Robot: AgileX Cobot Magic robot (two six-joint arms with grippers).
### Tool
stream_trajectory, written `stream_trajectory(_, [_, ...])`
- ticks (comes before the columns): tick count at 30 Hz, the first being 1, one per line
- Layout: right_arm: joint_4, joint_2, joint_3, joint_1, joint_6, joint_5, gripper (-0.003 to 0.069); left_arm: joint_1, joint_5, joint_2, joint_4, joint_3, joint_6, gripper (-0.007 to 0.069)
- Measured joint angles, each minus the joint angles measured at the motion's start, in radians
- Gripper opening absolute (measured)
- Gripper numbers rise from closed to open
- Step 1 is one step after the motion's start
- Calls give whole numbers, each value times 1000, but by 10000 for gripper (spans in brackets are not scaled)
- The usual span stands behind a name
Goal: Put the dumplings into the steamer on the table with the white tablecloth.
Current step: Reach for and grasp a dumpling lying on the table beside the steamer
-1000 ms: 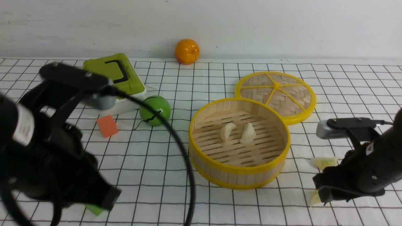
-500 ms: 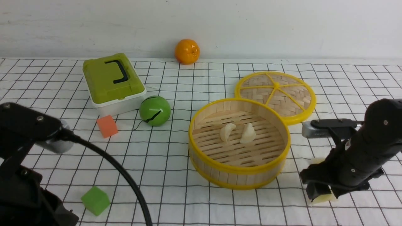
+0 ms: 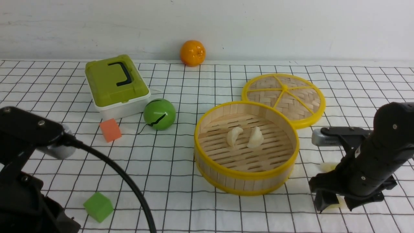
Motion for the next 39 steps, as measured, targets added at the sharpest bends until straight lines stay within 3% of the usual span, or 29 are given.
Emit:
stream_trajectory(8, [-97,0,-5,0,-24,5,538,0,0,0,2,0,0,-13])
stream_trajectory(11, [-105,1,-26,0,-129,55,538,0,1,0,3,0,0,-13])
stream_trajectory(14, [-100,1,-68,0,-362,95,538,0,12,0,3,0,0,-13])
stream_trajectory(15, [-98,1,-70,0,-362,95,538,0,12,0,3,0,0,-13])
stream_trajectory(16, [-81,1,-82,0,-497,94,538,0,16,0,3,0,0,-13])
stream_trajectory(19, [-36,3,-86,0,-656,92,538,0,24,0,3,0,0,-13])
stream_trajectory(24, [21,23,-86,0,-640,91,538,0,51,0,3,0,0,-13])
stream_trajectory(28, [-45,36,-86,0,-622,77,538,0,58,0,3,0,0,-13])
stream_trajectory(33, [-130,37,-86,0,-798,71,519,0,68,0,3,0,0,-13])
stream_trajectory(39, [-45,41,-86,0,-1015,65,479,0,69,0,3,0,0,-13])
